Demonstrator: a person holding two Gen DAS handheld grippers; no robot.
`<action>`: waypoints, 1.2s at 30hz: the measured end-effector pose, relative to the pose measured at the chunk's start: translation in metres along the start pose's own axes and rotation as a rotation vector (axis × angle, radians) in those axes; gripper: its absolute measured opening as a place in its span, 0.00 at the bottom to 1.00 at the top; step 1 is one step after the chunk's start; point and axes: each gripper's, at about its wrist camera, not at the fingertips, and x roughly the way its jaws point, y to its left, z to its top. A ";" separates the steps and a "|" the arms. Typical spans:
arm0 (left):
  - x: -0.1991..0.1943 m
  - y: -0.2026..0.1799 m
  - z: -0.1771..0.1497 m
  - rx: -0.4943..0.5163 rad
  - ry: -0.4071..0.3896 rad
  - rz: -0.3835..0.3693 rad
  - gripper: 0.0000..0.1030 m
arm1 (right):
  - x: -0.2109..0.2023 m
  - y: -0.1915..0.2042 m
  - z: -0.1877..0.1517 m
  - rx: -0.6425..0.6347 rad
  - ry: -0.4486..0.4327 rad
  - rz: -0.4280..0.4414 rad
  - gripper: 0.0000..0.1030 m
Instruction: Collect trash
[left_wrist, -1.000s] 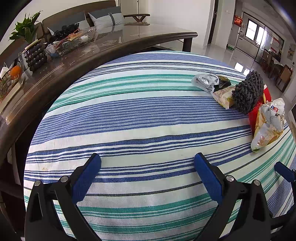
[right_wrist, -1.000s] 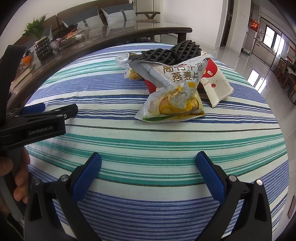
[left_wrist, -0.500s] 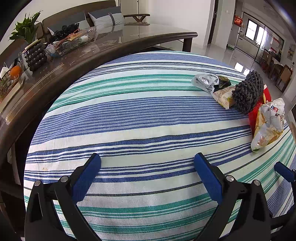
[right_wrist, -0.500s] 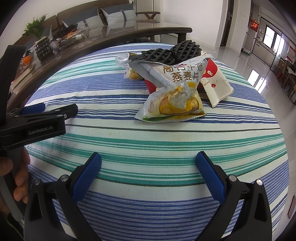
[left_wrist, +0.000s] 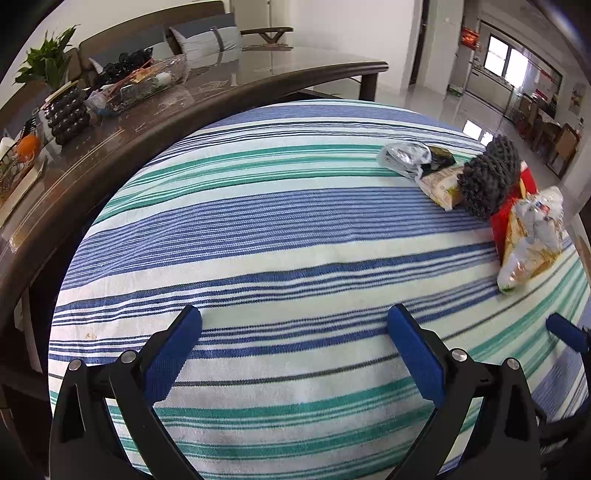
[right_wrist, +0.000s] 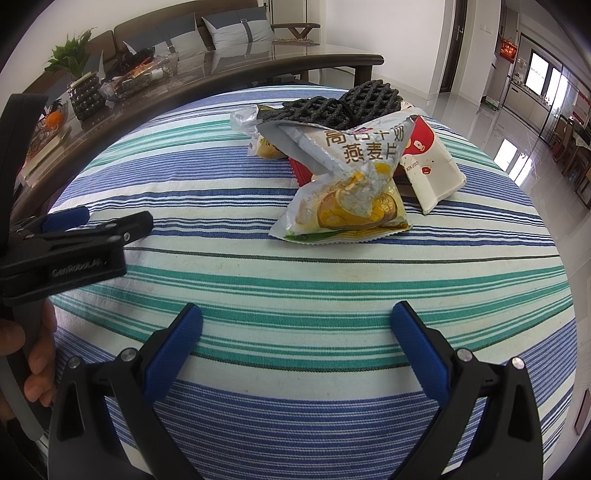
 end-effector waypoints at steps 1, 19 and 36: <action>-0.002 0.000 -0.002 0.010 0.000 -0.007 0.96 | 0.000 0.000 0.000 0.000 0.000 0.000 0.96; -0.002 -0.004 -0.003 0.002 -0.002 0.009 0.96 | 0.016 -0.018 0.045 0.008 -0.049 0.045 0.96; 0.000 -0.003 0.000 -0.006 -0.002 0.015 0.96 | -0.032 -0.050 -0.032 -0.122 0.006 -0.045 0.94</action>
